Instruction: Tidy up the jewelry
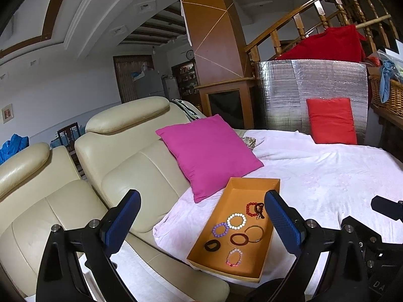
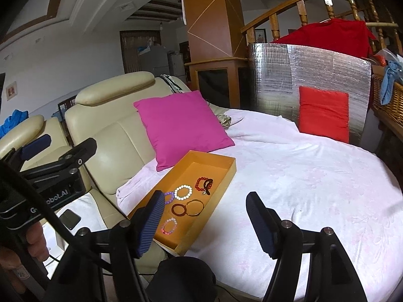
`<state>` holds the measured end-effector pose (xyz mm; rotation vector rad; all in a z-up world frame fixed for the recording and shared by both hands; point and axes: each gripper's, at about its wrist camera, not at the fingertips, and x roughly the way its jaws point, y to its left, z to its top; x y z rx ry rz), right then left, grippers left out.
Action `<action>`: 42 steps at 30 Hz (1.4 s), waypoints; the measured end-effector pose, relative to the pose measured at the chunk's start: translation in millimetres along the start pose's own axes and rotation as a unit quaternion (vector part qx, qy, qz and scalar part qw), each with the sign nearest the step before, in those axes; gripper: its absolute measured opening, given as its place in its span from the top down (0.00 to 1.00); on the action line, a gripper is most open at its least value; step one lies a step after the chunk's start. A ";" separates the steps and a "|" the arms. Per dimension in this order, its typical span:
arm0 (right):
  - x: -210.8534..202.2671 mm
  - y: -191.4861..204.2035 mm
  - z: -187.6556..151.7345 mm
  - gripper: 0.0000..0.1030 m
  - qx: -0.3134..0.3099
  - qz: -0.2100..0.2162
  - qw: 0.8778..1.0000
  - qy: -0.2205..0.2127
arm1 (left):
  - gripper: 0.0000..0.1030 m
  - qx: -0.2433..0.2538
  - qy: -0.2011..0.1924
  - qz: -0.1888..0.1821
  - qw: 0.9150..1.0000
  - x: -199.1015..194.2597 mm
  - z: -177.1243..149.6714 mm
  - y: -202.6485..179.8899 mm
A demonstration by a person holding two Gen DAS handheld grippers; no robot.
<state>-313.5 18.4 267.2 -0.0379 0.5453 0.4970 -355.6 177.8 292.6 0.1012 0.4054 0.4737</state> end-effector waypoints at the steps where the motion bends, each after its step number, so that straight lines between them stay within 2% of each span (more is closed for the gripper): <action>1: 0.0 1.0 0.1 0.31 -0.002 0.000 1.000 0.000 | 0.05 0.000 0.000 0.000 1.000 0.2 0.2 -0.2; 42: 9.5 14.4 6.9 0.31 -0.014 -0.004 1.000 0.005 | 0.04 -0.019 0.012 0.006 1.000 8.7 -9.9 17.8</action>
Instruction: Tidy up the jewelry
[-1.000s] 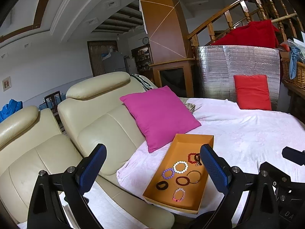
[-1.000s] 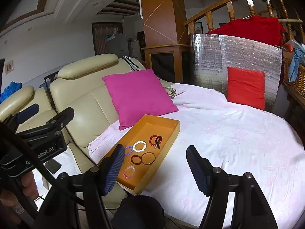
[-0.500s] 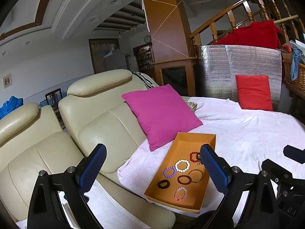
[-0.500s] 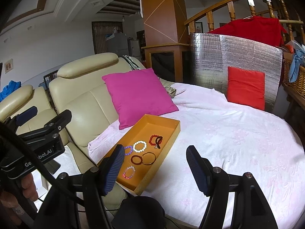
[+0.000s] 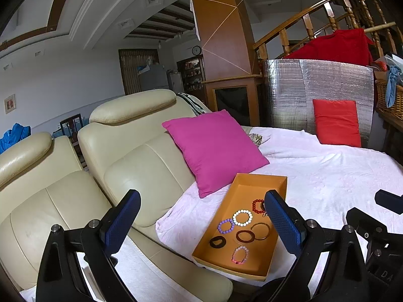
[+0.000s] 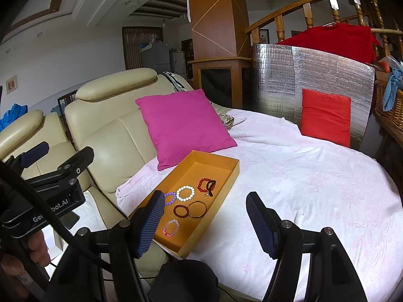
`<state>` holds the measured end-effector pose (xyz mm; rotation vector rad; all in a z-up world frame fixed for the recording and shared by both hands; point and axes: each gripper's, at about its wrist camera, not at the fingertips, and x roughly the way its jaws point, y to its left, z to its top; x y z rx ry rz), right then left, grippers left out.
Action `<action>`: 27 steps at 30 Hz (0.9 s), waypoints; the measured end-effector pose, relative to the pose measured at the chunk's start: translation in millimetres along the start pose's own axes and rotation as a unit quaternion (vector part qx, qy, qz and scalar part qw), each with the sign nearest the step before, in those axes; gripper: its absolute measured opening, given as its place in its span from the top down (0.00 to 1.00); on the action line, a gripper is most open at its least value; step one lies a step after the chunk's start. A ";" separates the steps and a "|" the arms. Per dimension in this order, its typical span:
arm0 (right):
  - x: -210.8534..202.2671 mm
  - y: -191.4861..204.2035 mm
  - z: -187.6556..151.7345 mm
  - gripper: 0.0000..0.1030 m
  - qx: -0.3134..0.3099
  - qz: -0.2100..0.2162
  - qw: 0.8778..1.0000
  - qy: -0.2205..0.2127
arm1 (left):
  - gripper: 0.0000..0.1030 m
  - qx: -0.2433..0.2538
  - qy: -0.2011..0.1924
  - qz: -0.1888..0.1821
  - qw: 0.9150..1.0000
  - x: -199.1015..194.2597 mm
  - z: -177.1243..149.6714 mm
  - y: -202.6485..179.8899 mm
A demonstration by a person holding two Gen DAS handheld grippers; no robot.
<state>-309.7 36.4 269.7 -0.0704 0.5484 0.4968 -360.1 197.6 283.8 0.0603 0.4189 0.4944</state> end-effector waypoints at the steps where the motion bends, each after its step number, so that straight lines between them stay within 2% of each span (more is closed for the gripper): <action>1: 0.5 0.3 0.0 0.31 0.000 0.000 1.000 0.001 | 0.04 -0.001 0.001 0.001 1.000 -0.3 -0.6 1.0; 27: 7.4 10.7 3.1 0.31 -0.011 -0.003 1.000 0.004 | 0.04 -0.016 0.009 0.001 1.000 8.1 -3.7 12.8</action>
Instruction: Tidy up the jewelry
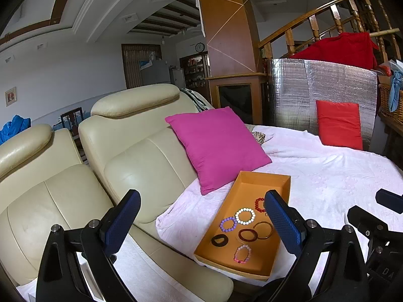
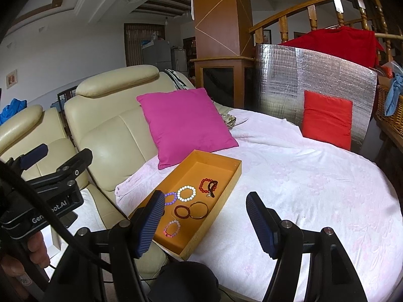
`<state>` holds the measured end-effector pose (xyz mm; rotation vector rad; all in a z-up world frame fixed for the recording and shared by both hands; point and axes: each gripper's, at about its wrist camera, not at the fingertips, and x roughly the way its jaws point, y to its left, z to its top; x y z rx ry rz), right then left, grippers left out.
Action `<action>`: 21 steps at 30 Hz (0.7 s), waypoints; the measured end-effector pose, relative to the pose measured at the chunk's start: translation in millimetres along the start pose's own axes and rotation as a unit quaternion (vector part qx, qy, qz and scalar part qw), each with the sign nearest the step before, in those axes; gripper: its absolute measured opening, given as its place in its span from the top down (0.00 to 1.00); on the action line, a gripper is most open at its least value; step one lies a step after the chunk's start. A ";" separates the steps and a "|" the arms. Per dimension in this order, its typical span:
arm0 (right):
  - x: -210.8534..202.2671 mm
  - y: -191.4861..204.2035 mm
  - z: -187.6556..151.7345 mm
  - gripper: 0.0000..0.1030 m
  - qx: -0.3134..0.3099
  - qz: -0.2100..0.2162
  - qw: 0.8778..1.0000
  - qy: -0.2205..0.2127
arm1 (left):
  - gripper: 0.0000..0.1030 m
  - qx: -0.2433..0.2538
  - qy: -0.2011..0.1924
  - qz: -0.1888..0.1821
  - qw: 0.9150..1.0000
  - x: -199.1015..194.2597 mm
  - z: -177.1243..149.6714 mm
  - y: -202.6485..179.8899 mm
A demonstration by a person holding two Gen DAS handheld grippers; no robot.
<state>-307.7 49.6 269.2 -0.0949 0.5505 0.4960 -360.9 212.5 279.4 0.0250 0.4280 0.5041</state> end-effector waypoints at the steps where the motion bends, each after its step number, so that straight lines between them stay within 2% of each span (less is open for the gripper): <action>1: 0.2 -0.9 0.5 0.31 0.000 0.000 1.000 0.000 | 0.04 0.000 0.000 0.000 1.000 0.1 -0.1 0.0; 21: 11.9 -2.3 3.1 0.31 0.001 0.000 1.000 0.007 | 0.04 -0.003 0.017 0.002 1.000 17.0 -4.8 4.9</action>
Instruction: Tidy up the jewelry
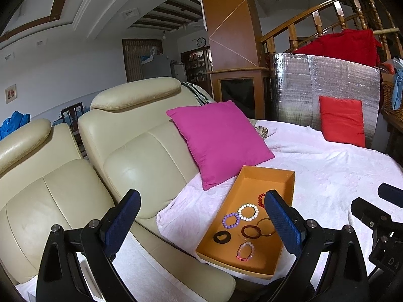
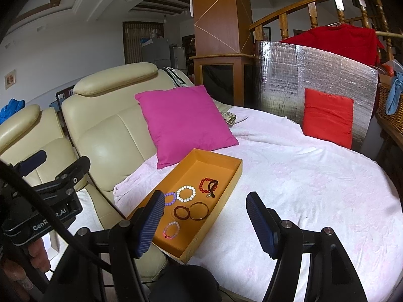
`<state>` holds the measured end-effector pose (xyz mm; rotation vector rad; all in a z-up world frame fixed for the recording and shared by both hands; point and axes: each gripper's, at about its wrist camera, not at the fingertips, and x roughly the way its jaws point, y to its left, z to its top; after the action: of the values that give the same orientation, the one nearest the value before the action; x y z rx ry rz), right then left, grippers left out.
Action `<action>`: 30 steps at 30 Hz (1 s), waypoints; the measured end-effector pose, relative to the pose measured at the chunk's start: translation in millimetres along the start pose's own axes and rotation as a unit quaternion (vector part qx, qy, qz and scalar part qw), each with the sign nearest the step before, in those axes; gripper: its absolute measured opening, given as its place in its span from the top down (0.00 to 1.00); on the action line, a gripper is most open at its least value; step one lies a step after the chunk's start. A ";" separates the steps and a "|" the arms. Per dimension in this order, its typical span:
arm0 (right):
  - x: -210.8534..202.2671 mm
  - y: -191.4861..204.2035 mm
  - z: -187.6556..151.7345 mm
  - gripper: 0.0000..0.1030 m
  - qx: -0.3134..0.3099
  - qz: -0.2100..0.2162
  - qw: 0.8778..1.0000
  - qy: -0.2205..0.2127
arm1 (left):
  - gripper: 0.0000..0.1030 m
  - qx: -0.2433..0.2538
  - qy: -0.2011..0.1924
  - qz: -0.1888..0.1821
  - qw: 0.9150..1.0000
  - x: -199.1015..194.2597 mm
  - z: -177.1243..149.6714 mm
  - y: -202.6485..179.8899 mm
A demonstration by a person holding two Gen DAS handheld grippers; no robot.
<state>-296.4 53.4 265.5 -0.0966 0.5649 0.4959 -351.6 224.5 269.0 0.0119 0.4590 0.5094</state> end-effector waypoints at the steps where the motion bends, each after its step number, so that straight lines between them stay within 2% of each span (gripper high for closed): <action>1: 0.0 0.0 0.0 0.31 0.001 0.000 1.000 0.001 | 0.04 0.000 0.001 0.000 1.000 0.3 0.4 0.3; 18: -2.6 5.9 1.9 0.31 -0.006 -0.004 1.000 -0.004 | 0.04 -0.006 -0.001 -0.007 1.000 -3.3 -1.7 6.2; 30: 11.1 0.4 4.0 0.31 0.001 -0.002 1.000 0.003 | 0.04 -0.001 0.008 -0.008 1.000 6.1 -1.3 2.6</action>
<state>-286.6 59.3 263.0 -0.0968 0.5719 0.4909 -348.7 229.5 265.6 0.0019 0.4729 0.4940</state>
